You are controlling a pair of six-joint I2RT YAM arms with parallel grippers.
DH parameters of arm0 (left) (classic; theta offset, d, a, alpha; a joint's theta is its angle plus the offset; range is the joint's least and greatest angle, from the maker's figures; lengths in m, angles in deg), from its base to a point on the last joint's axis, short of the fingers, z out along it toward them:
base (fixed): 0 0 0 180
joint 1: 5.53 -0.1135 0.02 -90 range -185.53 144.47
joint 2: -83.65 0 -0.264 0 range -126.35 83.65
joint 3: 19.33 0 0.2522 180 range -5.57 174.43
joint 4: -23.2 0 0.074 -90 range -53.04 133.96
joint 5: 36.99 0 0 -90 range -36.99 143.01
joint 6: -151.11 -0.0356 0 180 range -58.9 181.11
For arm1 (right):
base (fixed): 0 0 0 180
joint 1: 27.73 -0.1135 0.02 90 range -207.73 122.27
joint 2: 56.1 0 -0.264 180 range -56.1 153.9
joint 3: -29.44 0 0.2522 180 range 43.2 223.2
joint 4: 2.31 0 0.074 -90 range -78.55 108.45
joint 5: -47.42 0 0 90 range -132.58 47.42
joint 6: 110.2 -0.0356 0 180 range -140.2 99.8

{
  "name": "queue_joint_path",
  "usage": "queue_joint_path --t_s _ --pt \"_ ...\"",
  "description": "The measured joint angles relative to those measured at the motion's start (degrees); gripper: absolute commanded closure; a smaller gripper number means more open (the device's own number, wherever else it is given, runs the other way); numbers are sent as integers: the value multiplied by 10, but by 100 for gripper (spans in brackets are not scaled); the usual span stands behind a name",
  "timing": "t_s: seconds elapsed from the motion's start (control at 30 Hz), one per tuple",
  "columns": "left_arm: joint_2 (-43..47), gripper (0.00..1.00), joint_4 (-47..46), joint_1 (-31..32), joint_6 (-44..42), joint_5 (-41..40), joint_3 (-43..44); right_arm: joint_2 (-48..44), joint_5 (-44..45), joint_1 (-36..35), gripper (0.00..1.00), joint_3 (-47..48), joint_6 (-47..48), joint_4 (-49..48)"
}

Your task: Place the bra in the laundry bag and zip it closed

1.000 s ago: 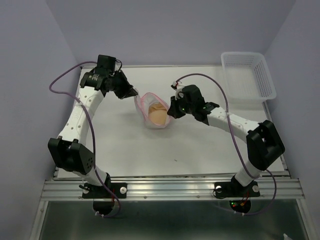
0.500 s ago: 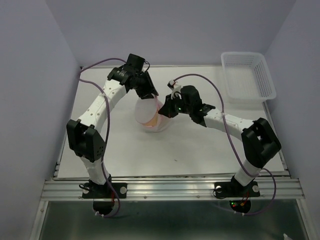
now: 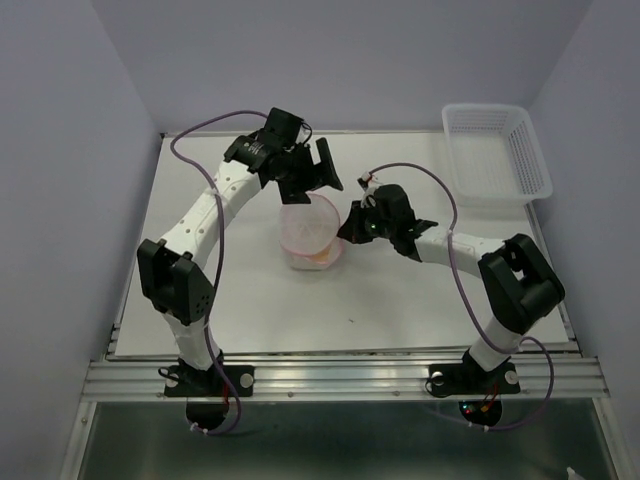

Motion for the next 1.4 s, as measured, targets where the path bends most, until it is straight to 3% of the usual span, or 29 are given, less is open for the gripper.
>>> queue_joint_path --t_s 0.23,0.37,0.5,0.7,0.77,0.87,1.0,1.1,1.13,1.4 --pt "71 1 -13 -28 -22 -29 -13 0 -19 37 95 -6 -13 -11" --pt "179 1 -74 -95 -26 -25 -144 3 -63 76 96 1 18 -6" --pt "254 1 -104 -150 -25 -21 -256 49 -70 96 98 80 86 42" --pt "286 1 -136 -156 -27 -15 -337 85 -82 95 91 154 140 93" --pt "298 1 -145 -156 -27 -14 -368 90 -81 95 78 174 147 111" --pt "315 1 -148 -156 -27 -14 -396 90 -77 95 68 193 157 131" --pt "324 1 -157 -156 -27 -14 -406 90 -58 95 48 207 163 155" --pt "325 1 -161 -156 -27 -14 -407 91 -32 95 23 228 168 190" --pt "325 1 -162 -157 -27 -14 -407 91 -21 95 0 236 172 196" --pt "325 1 -166 -169 -27 -17 -422 69 80 95 0 256 205 245"
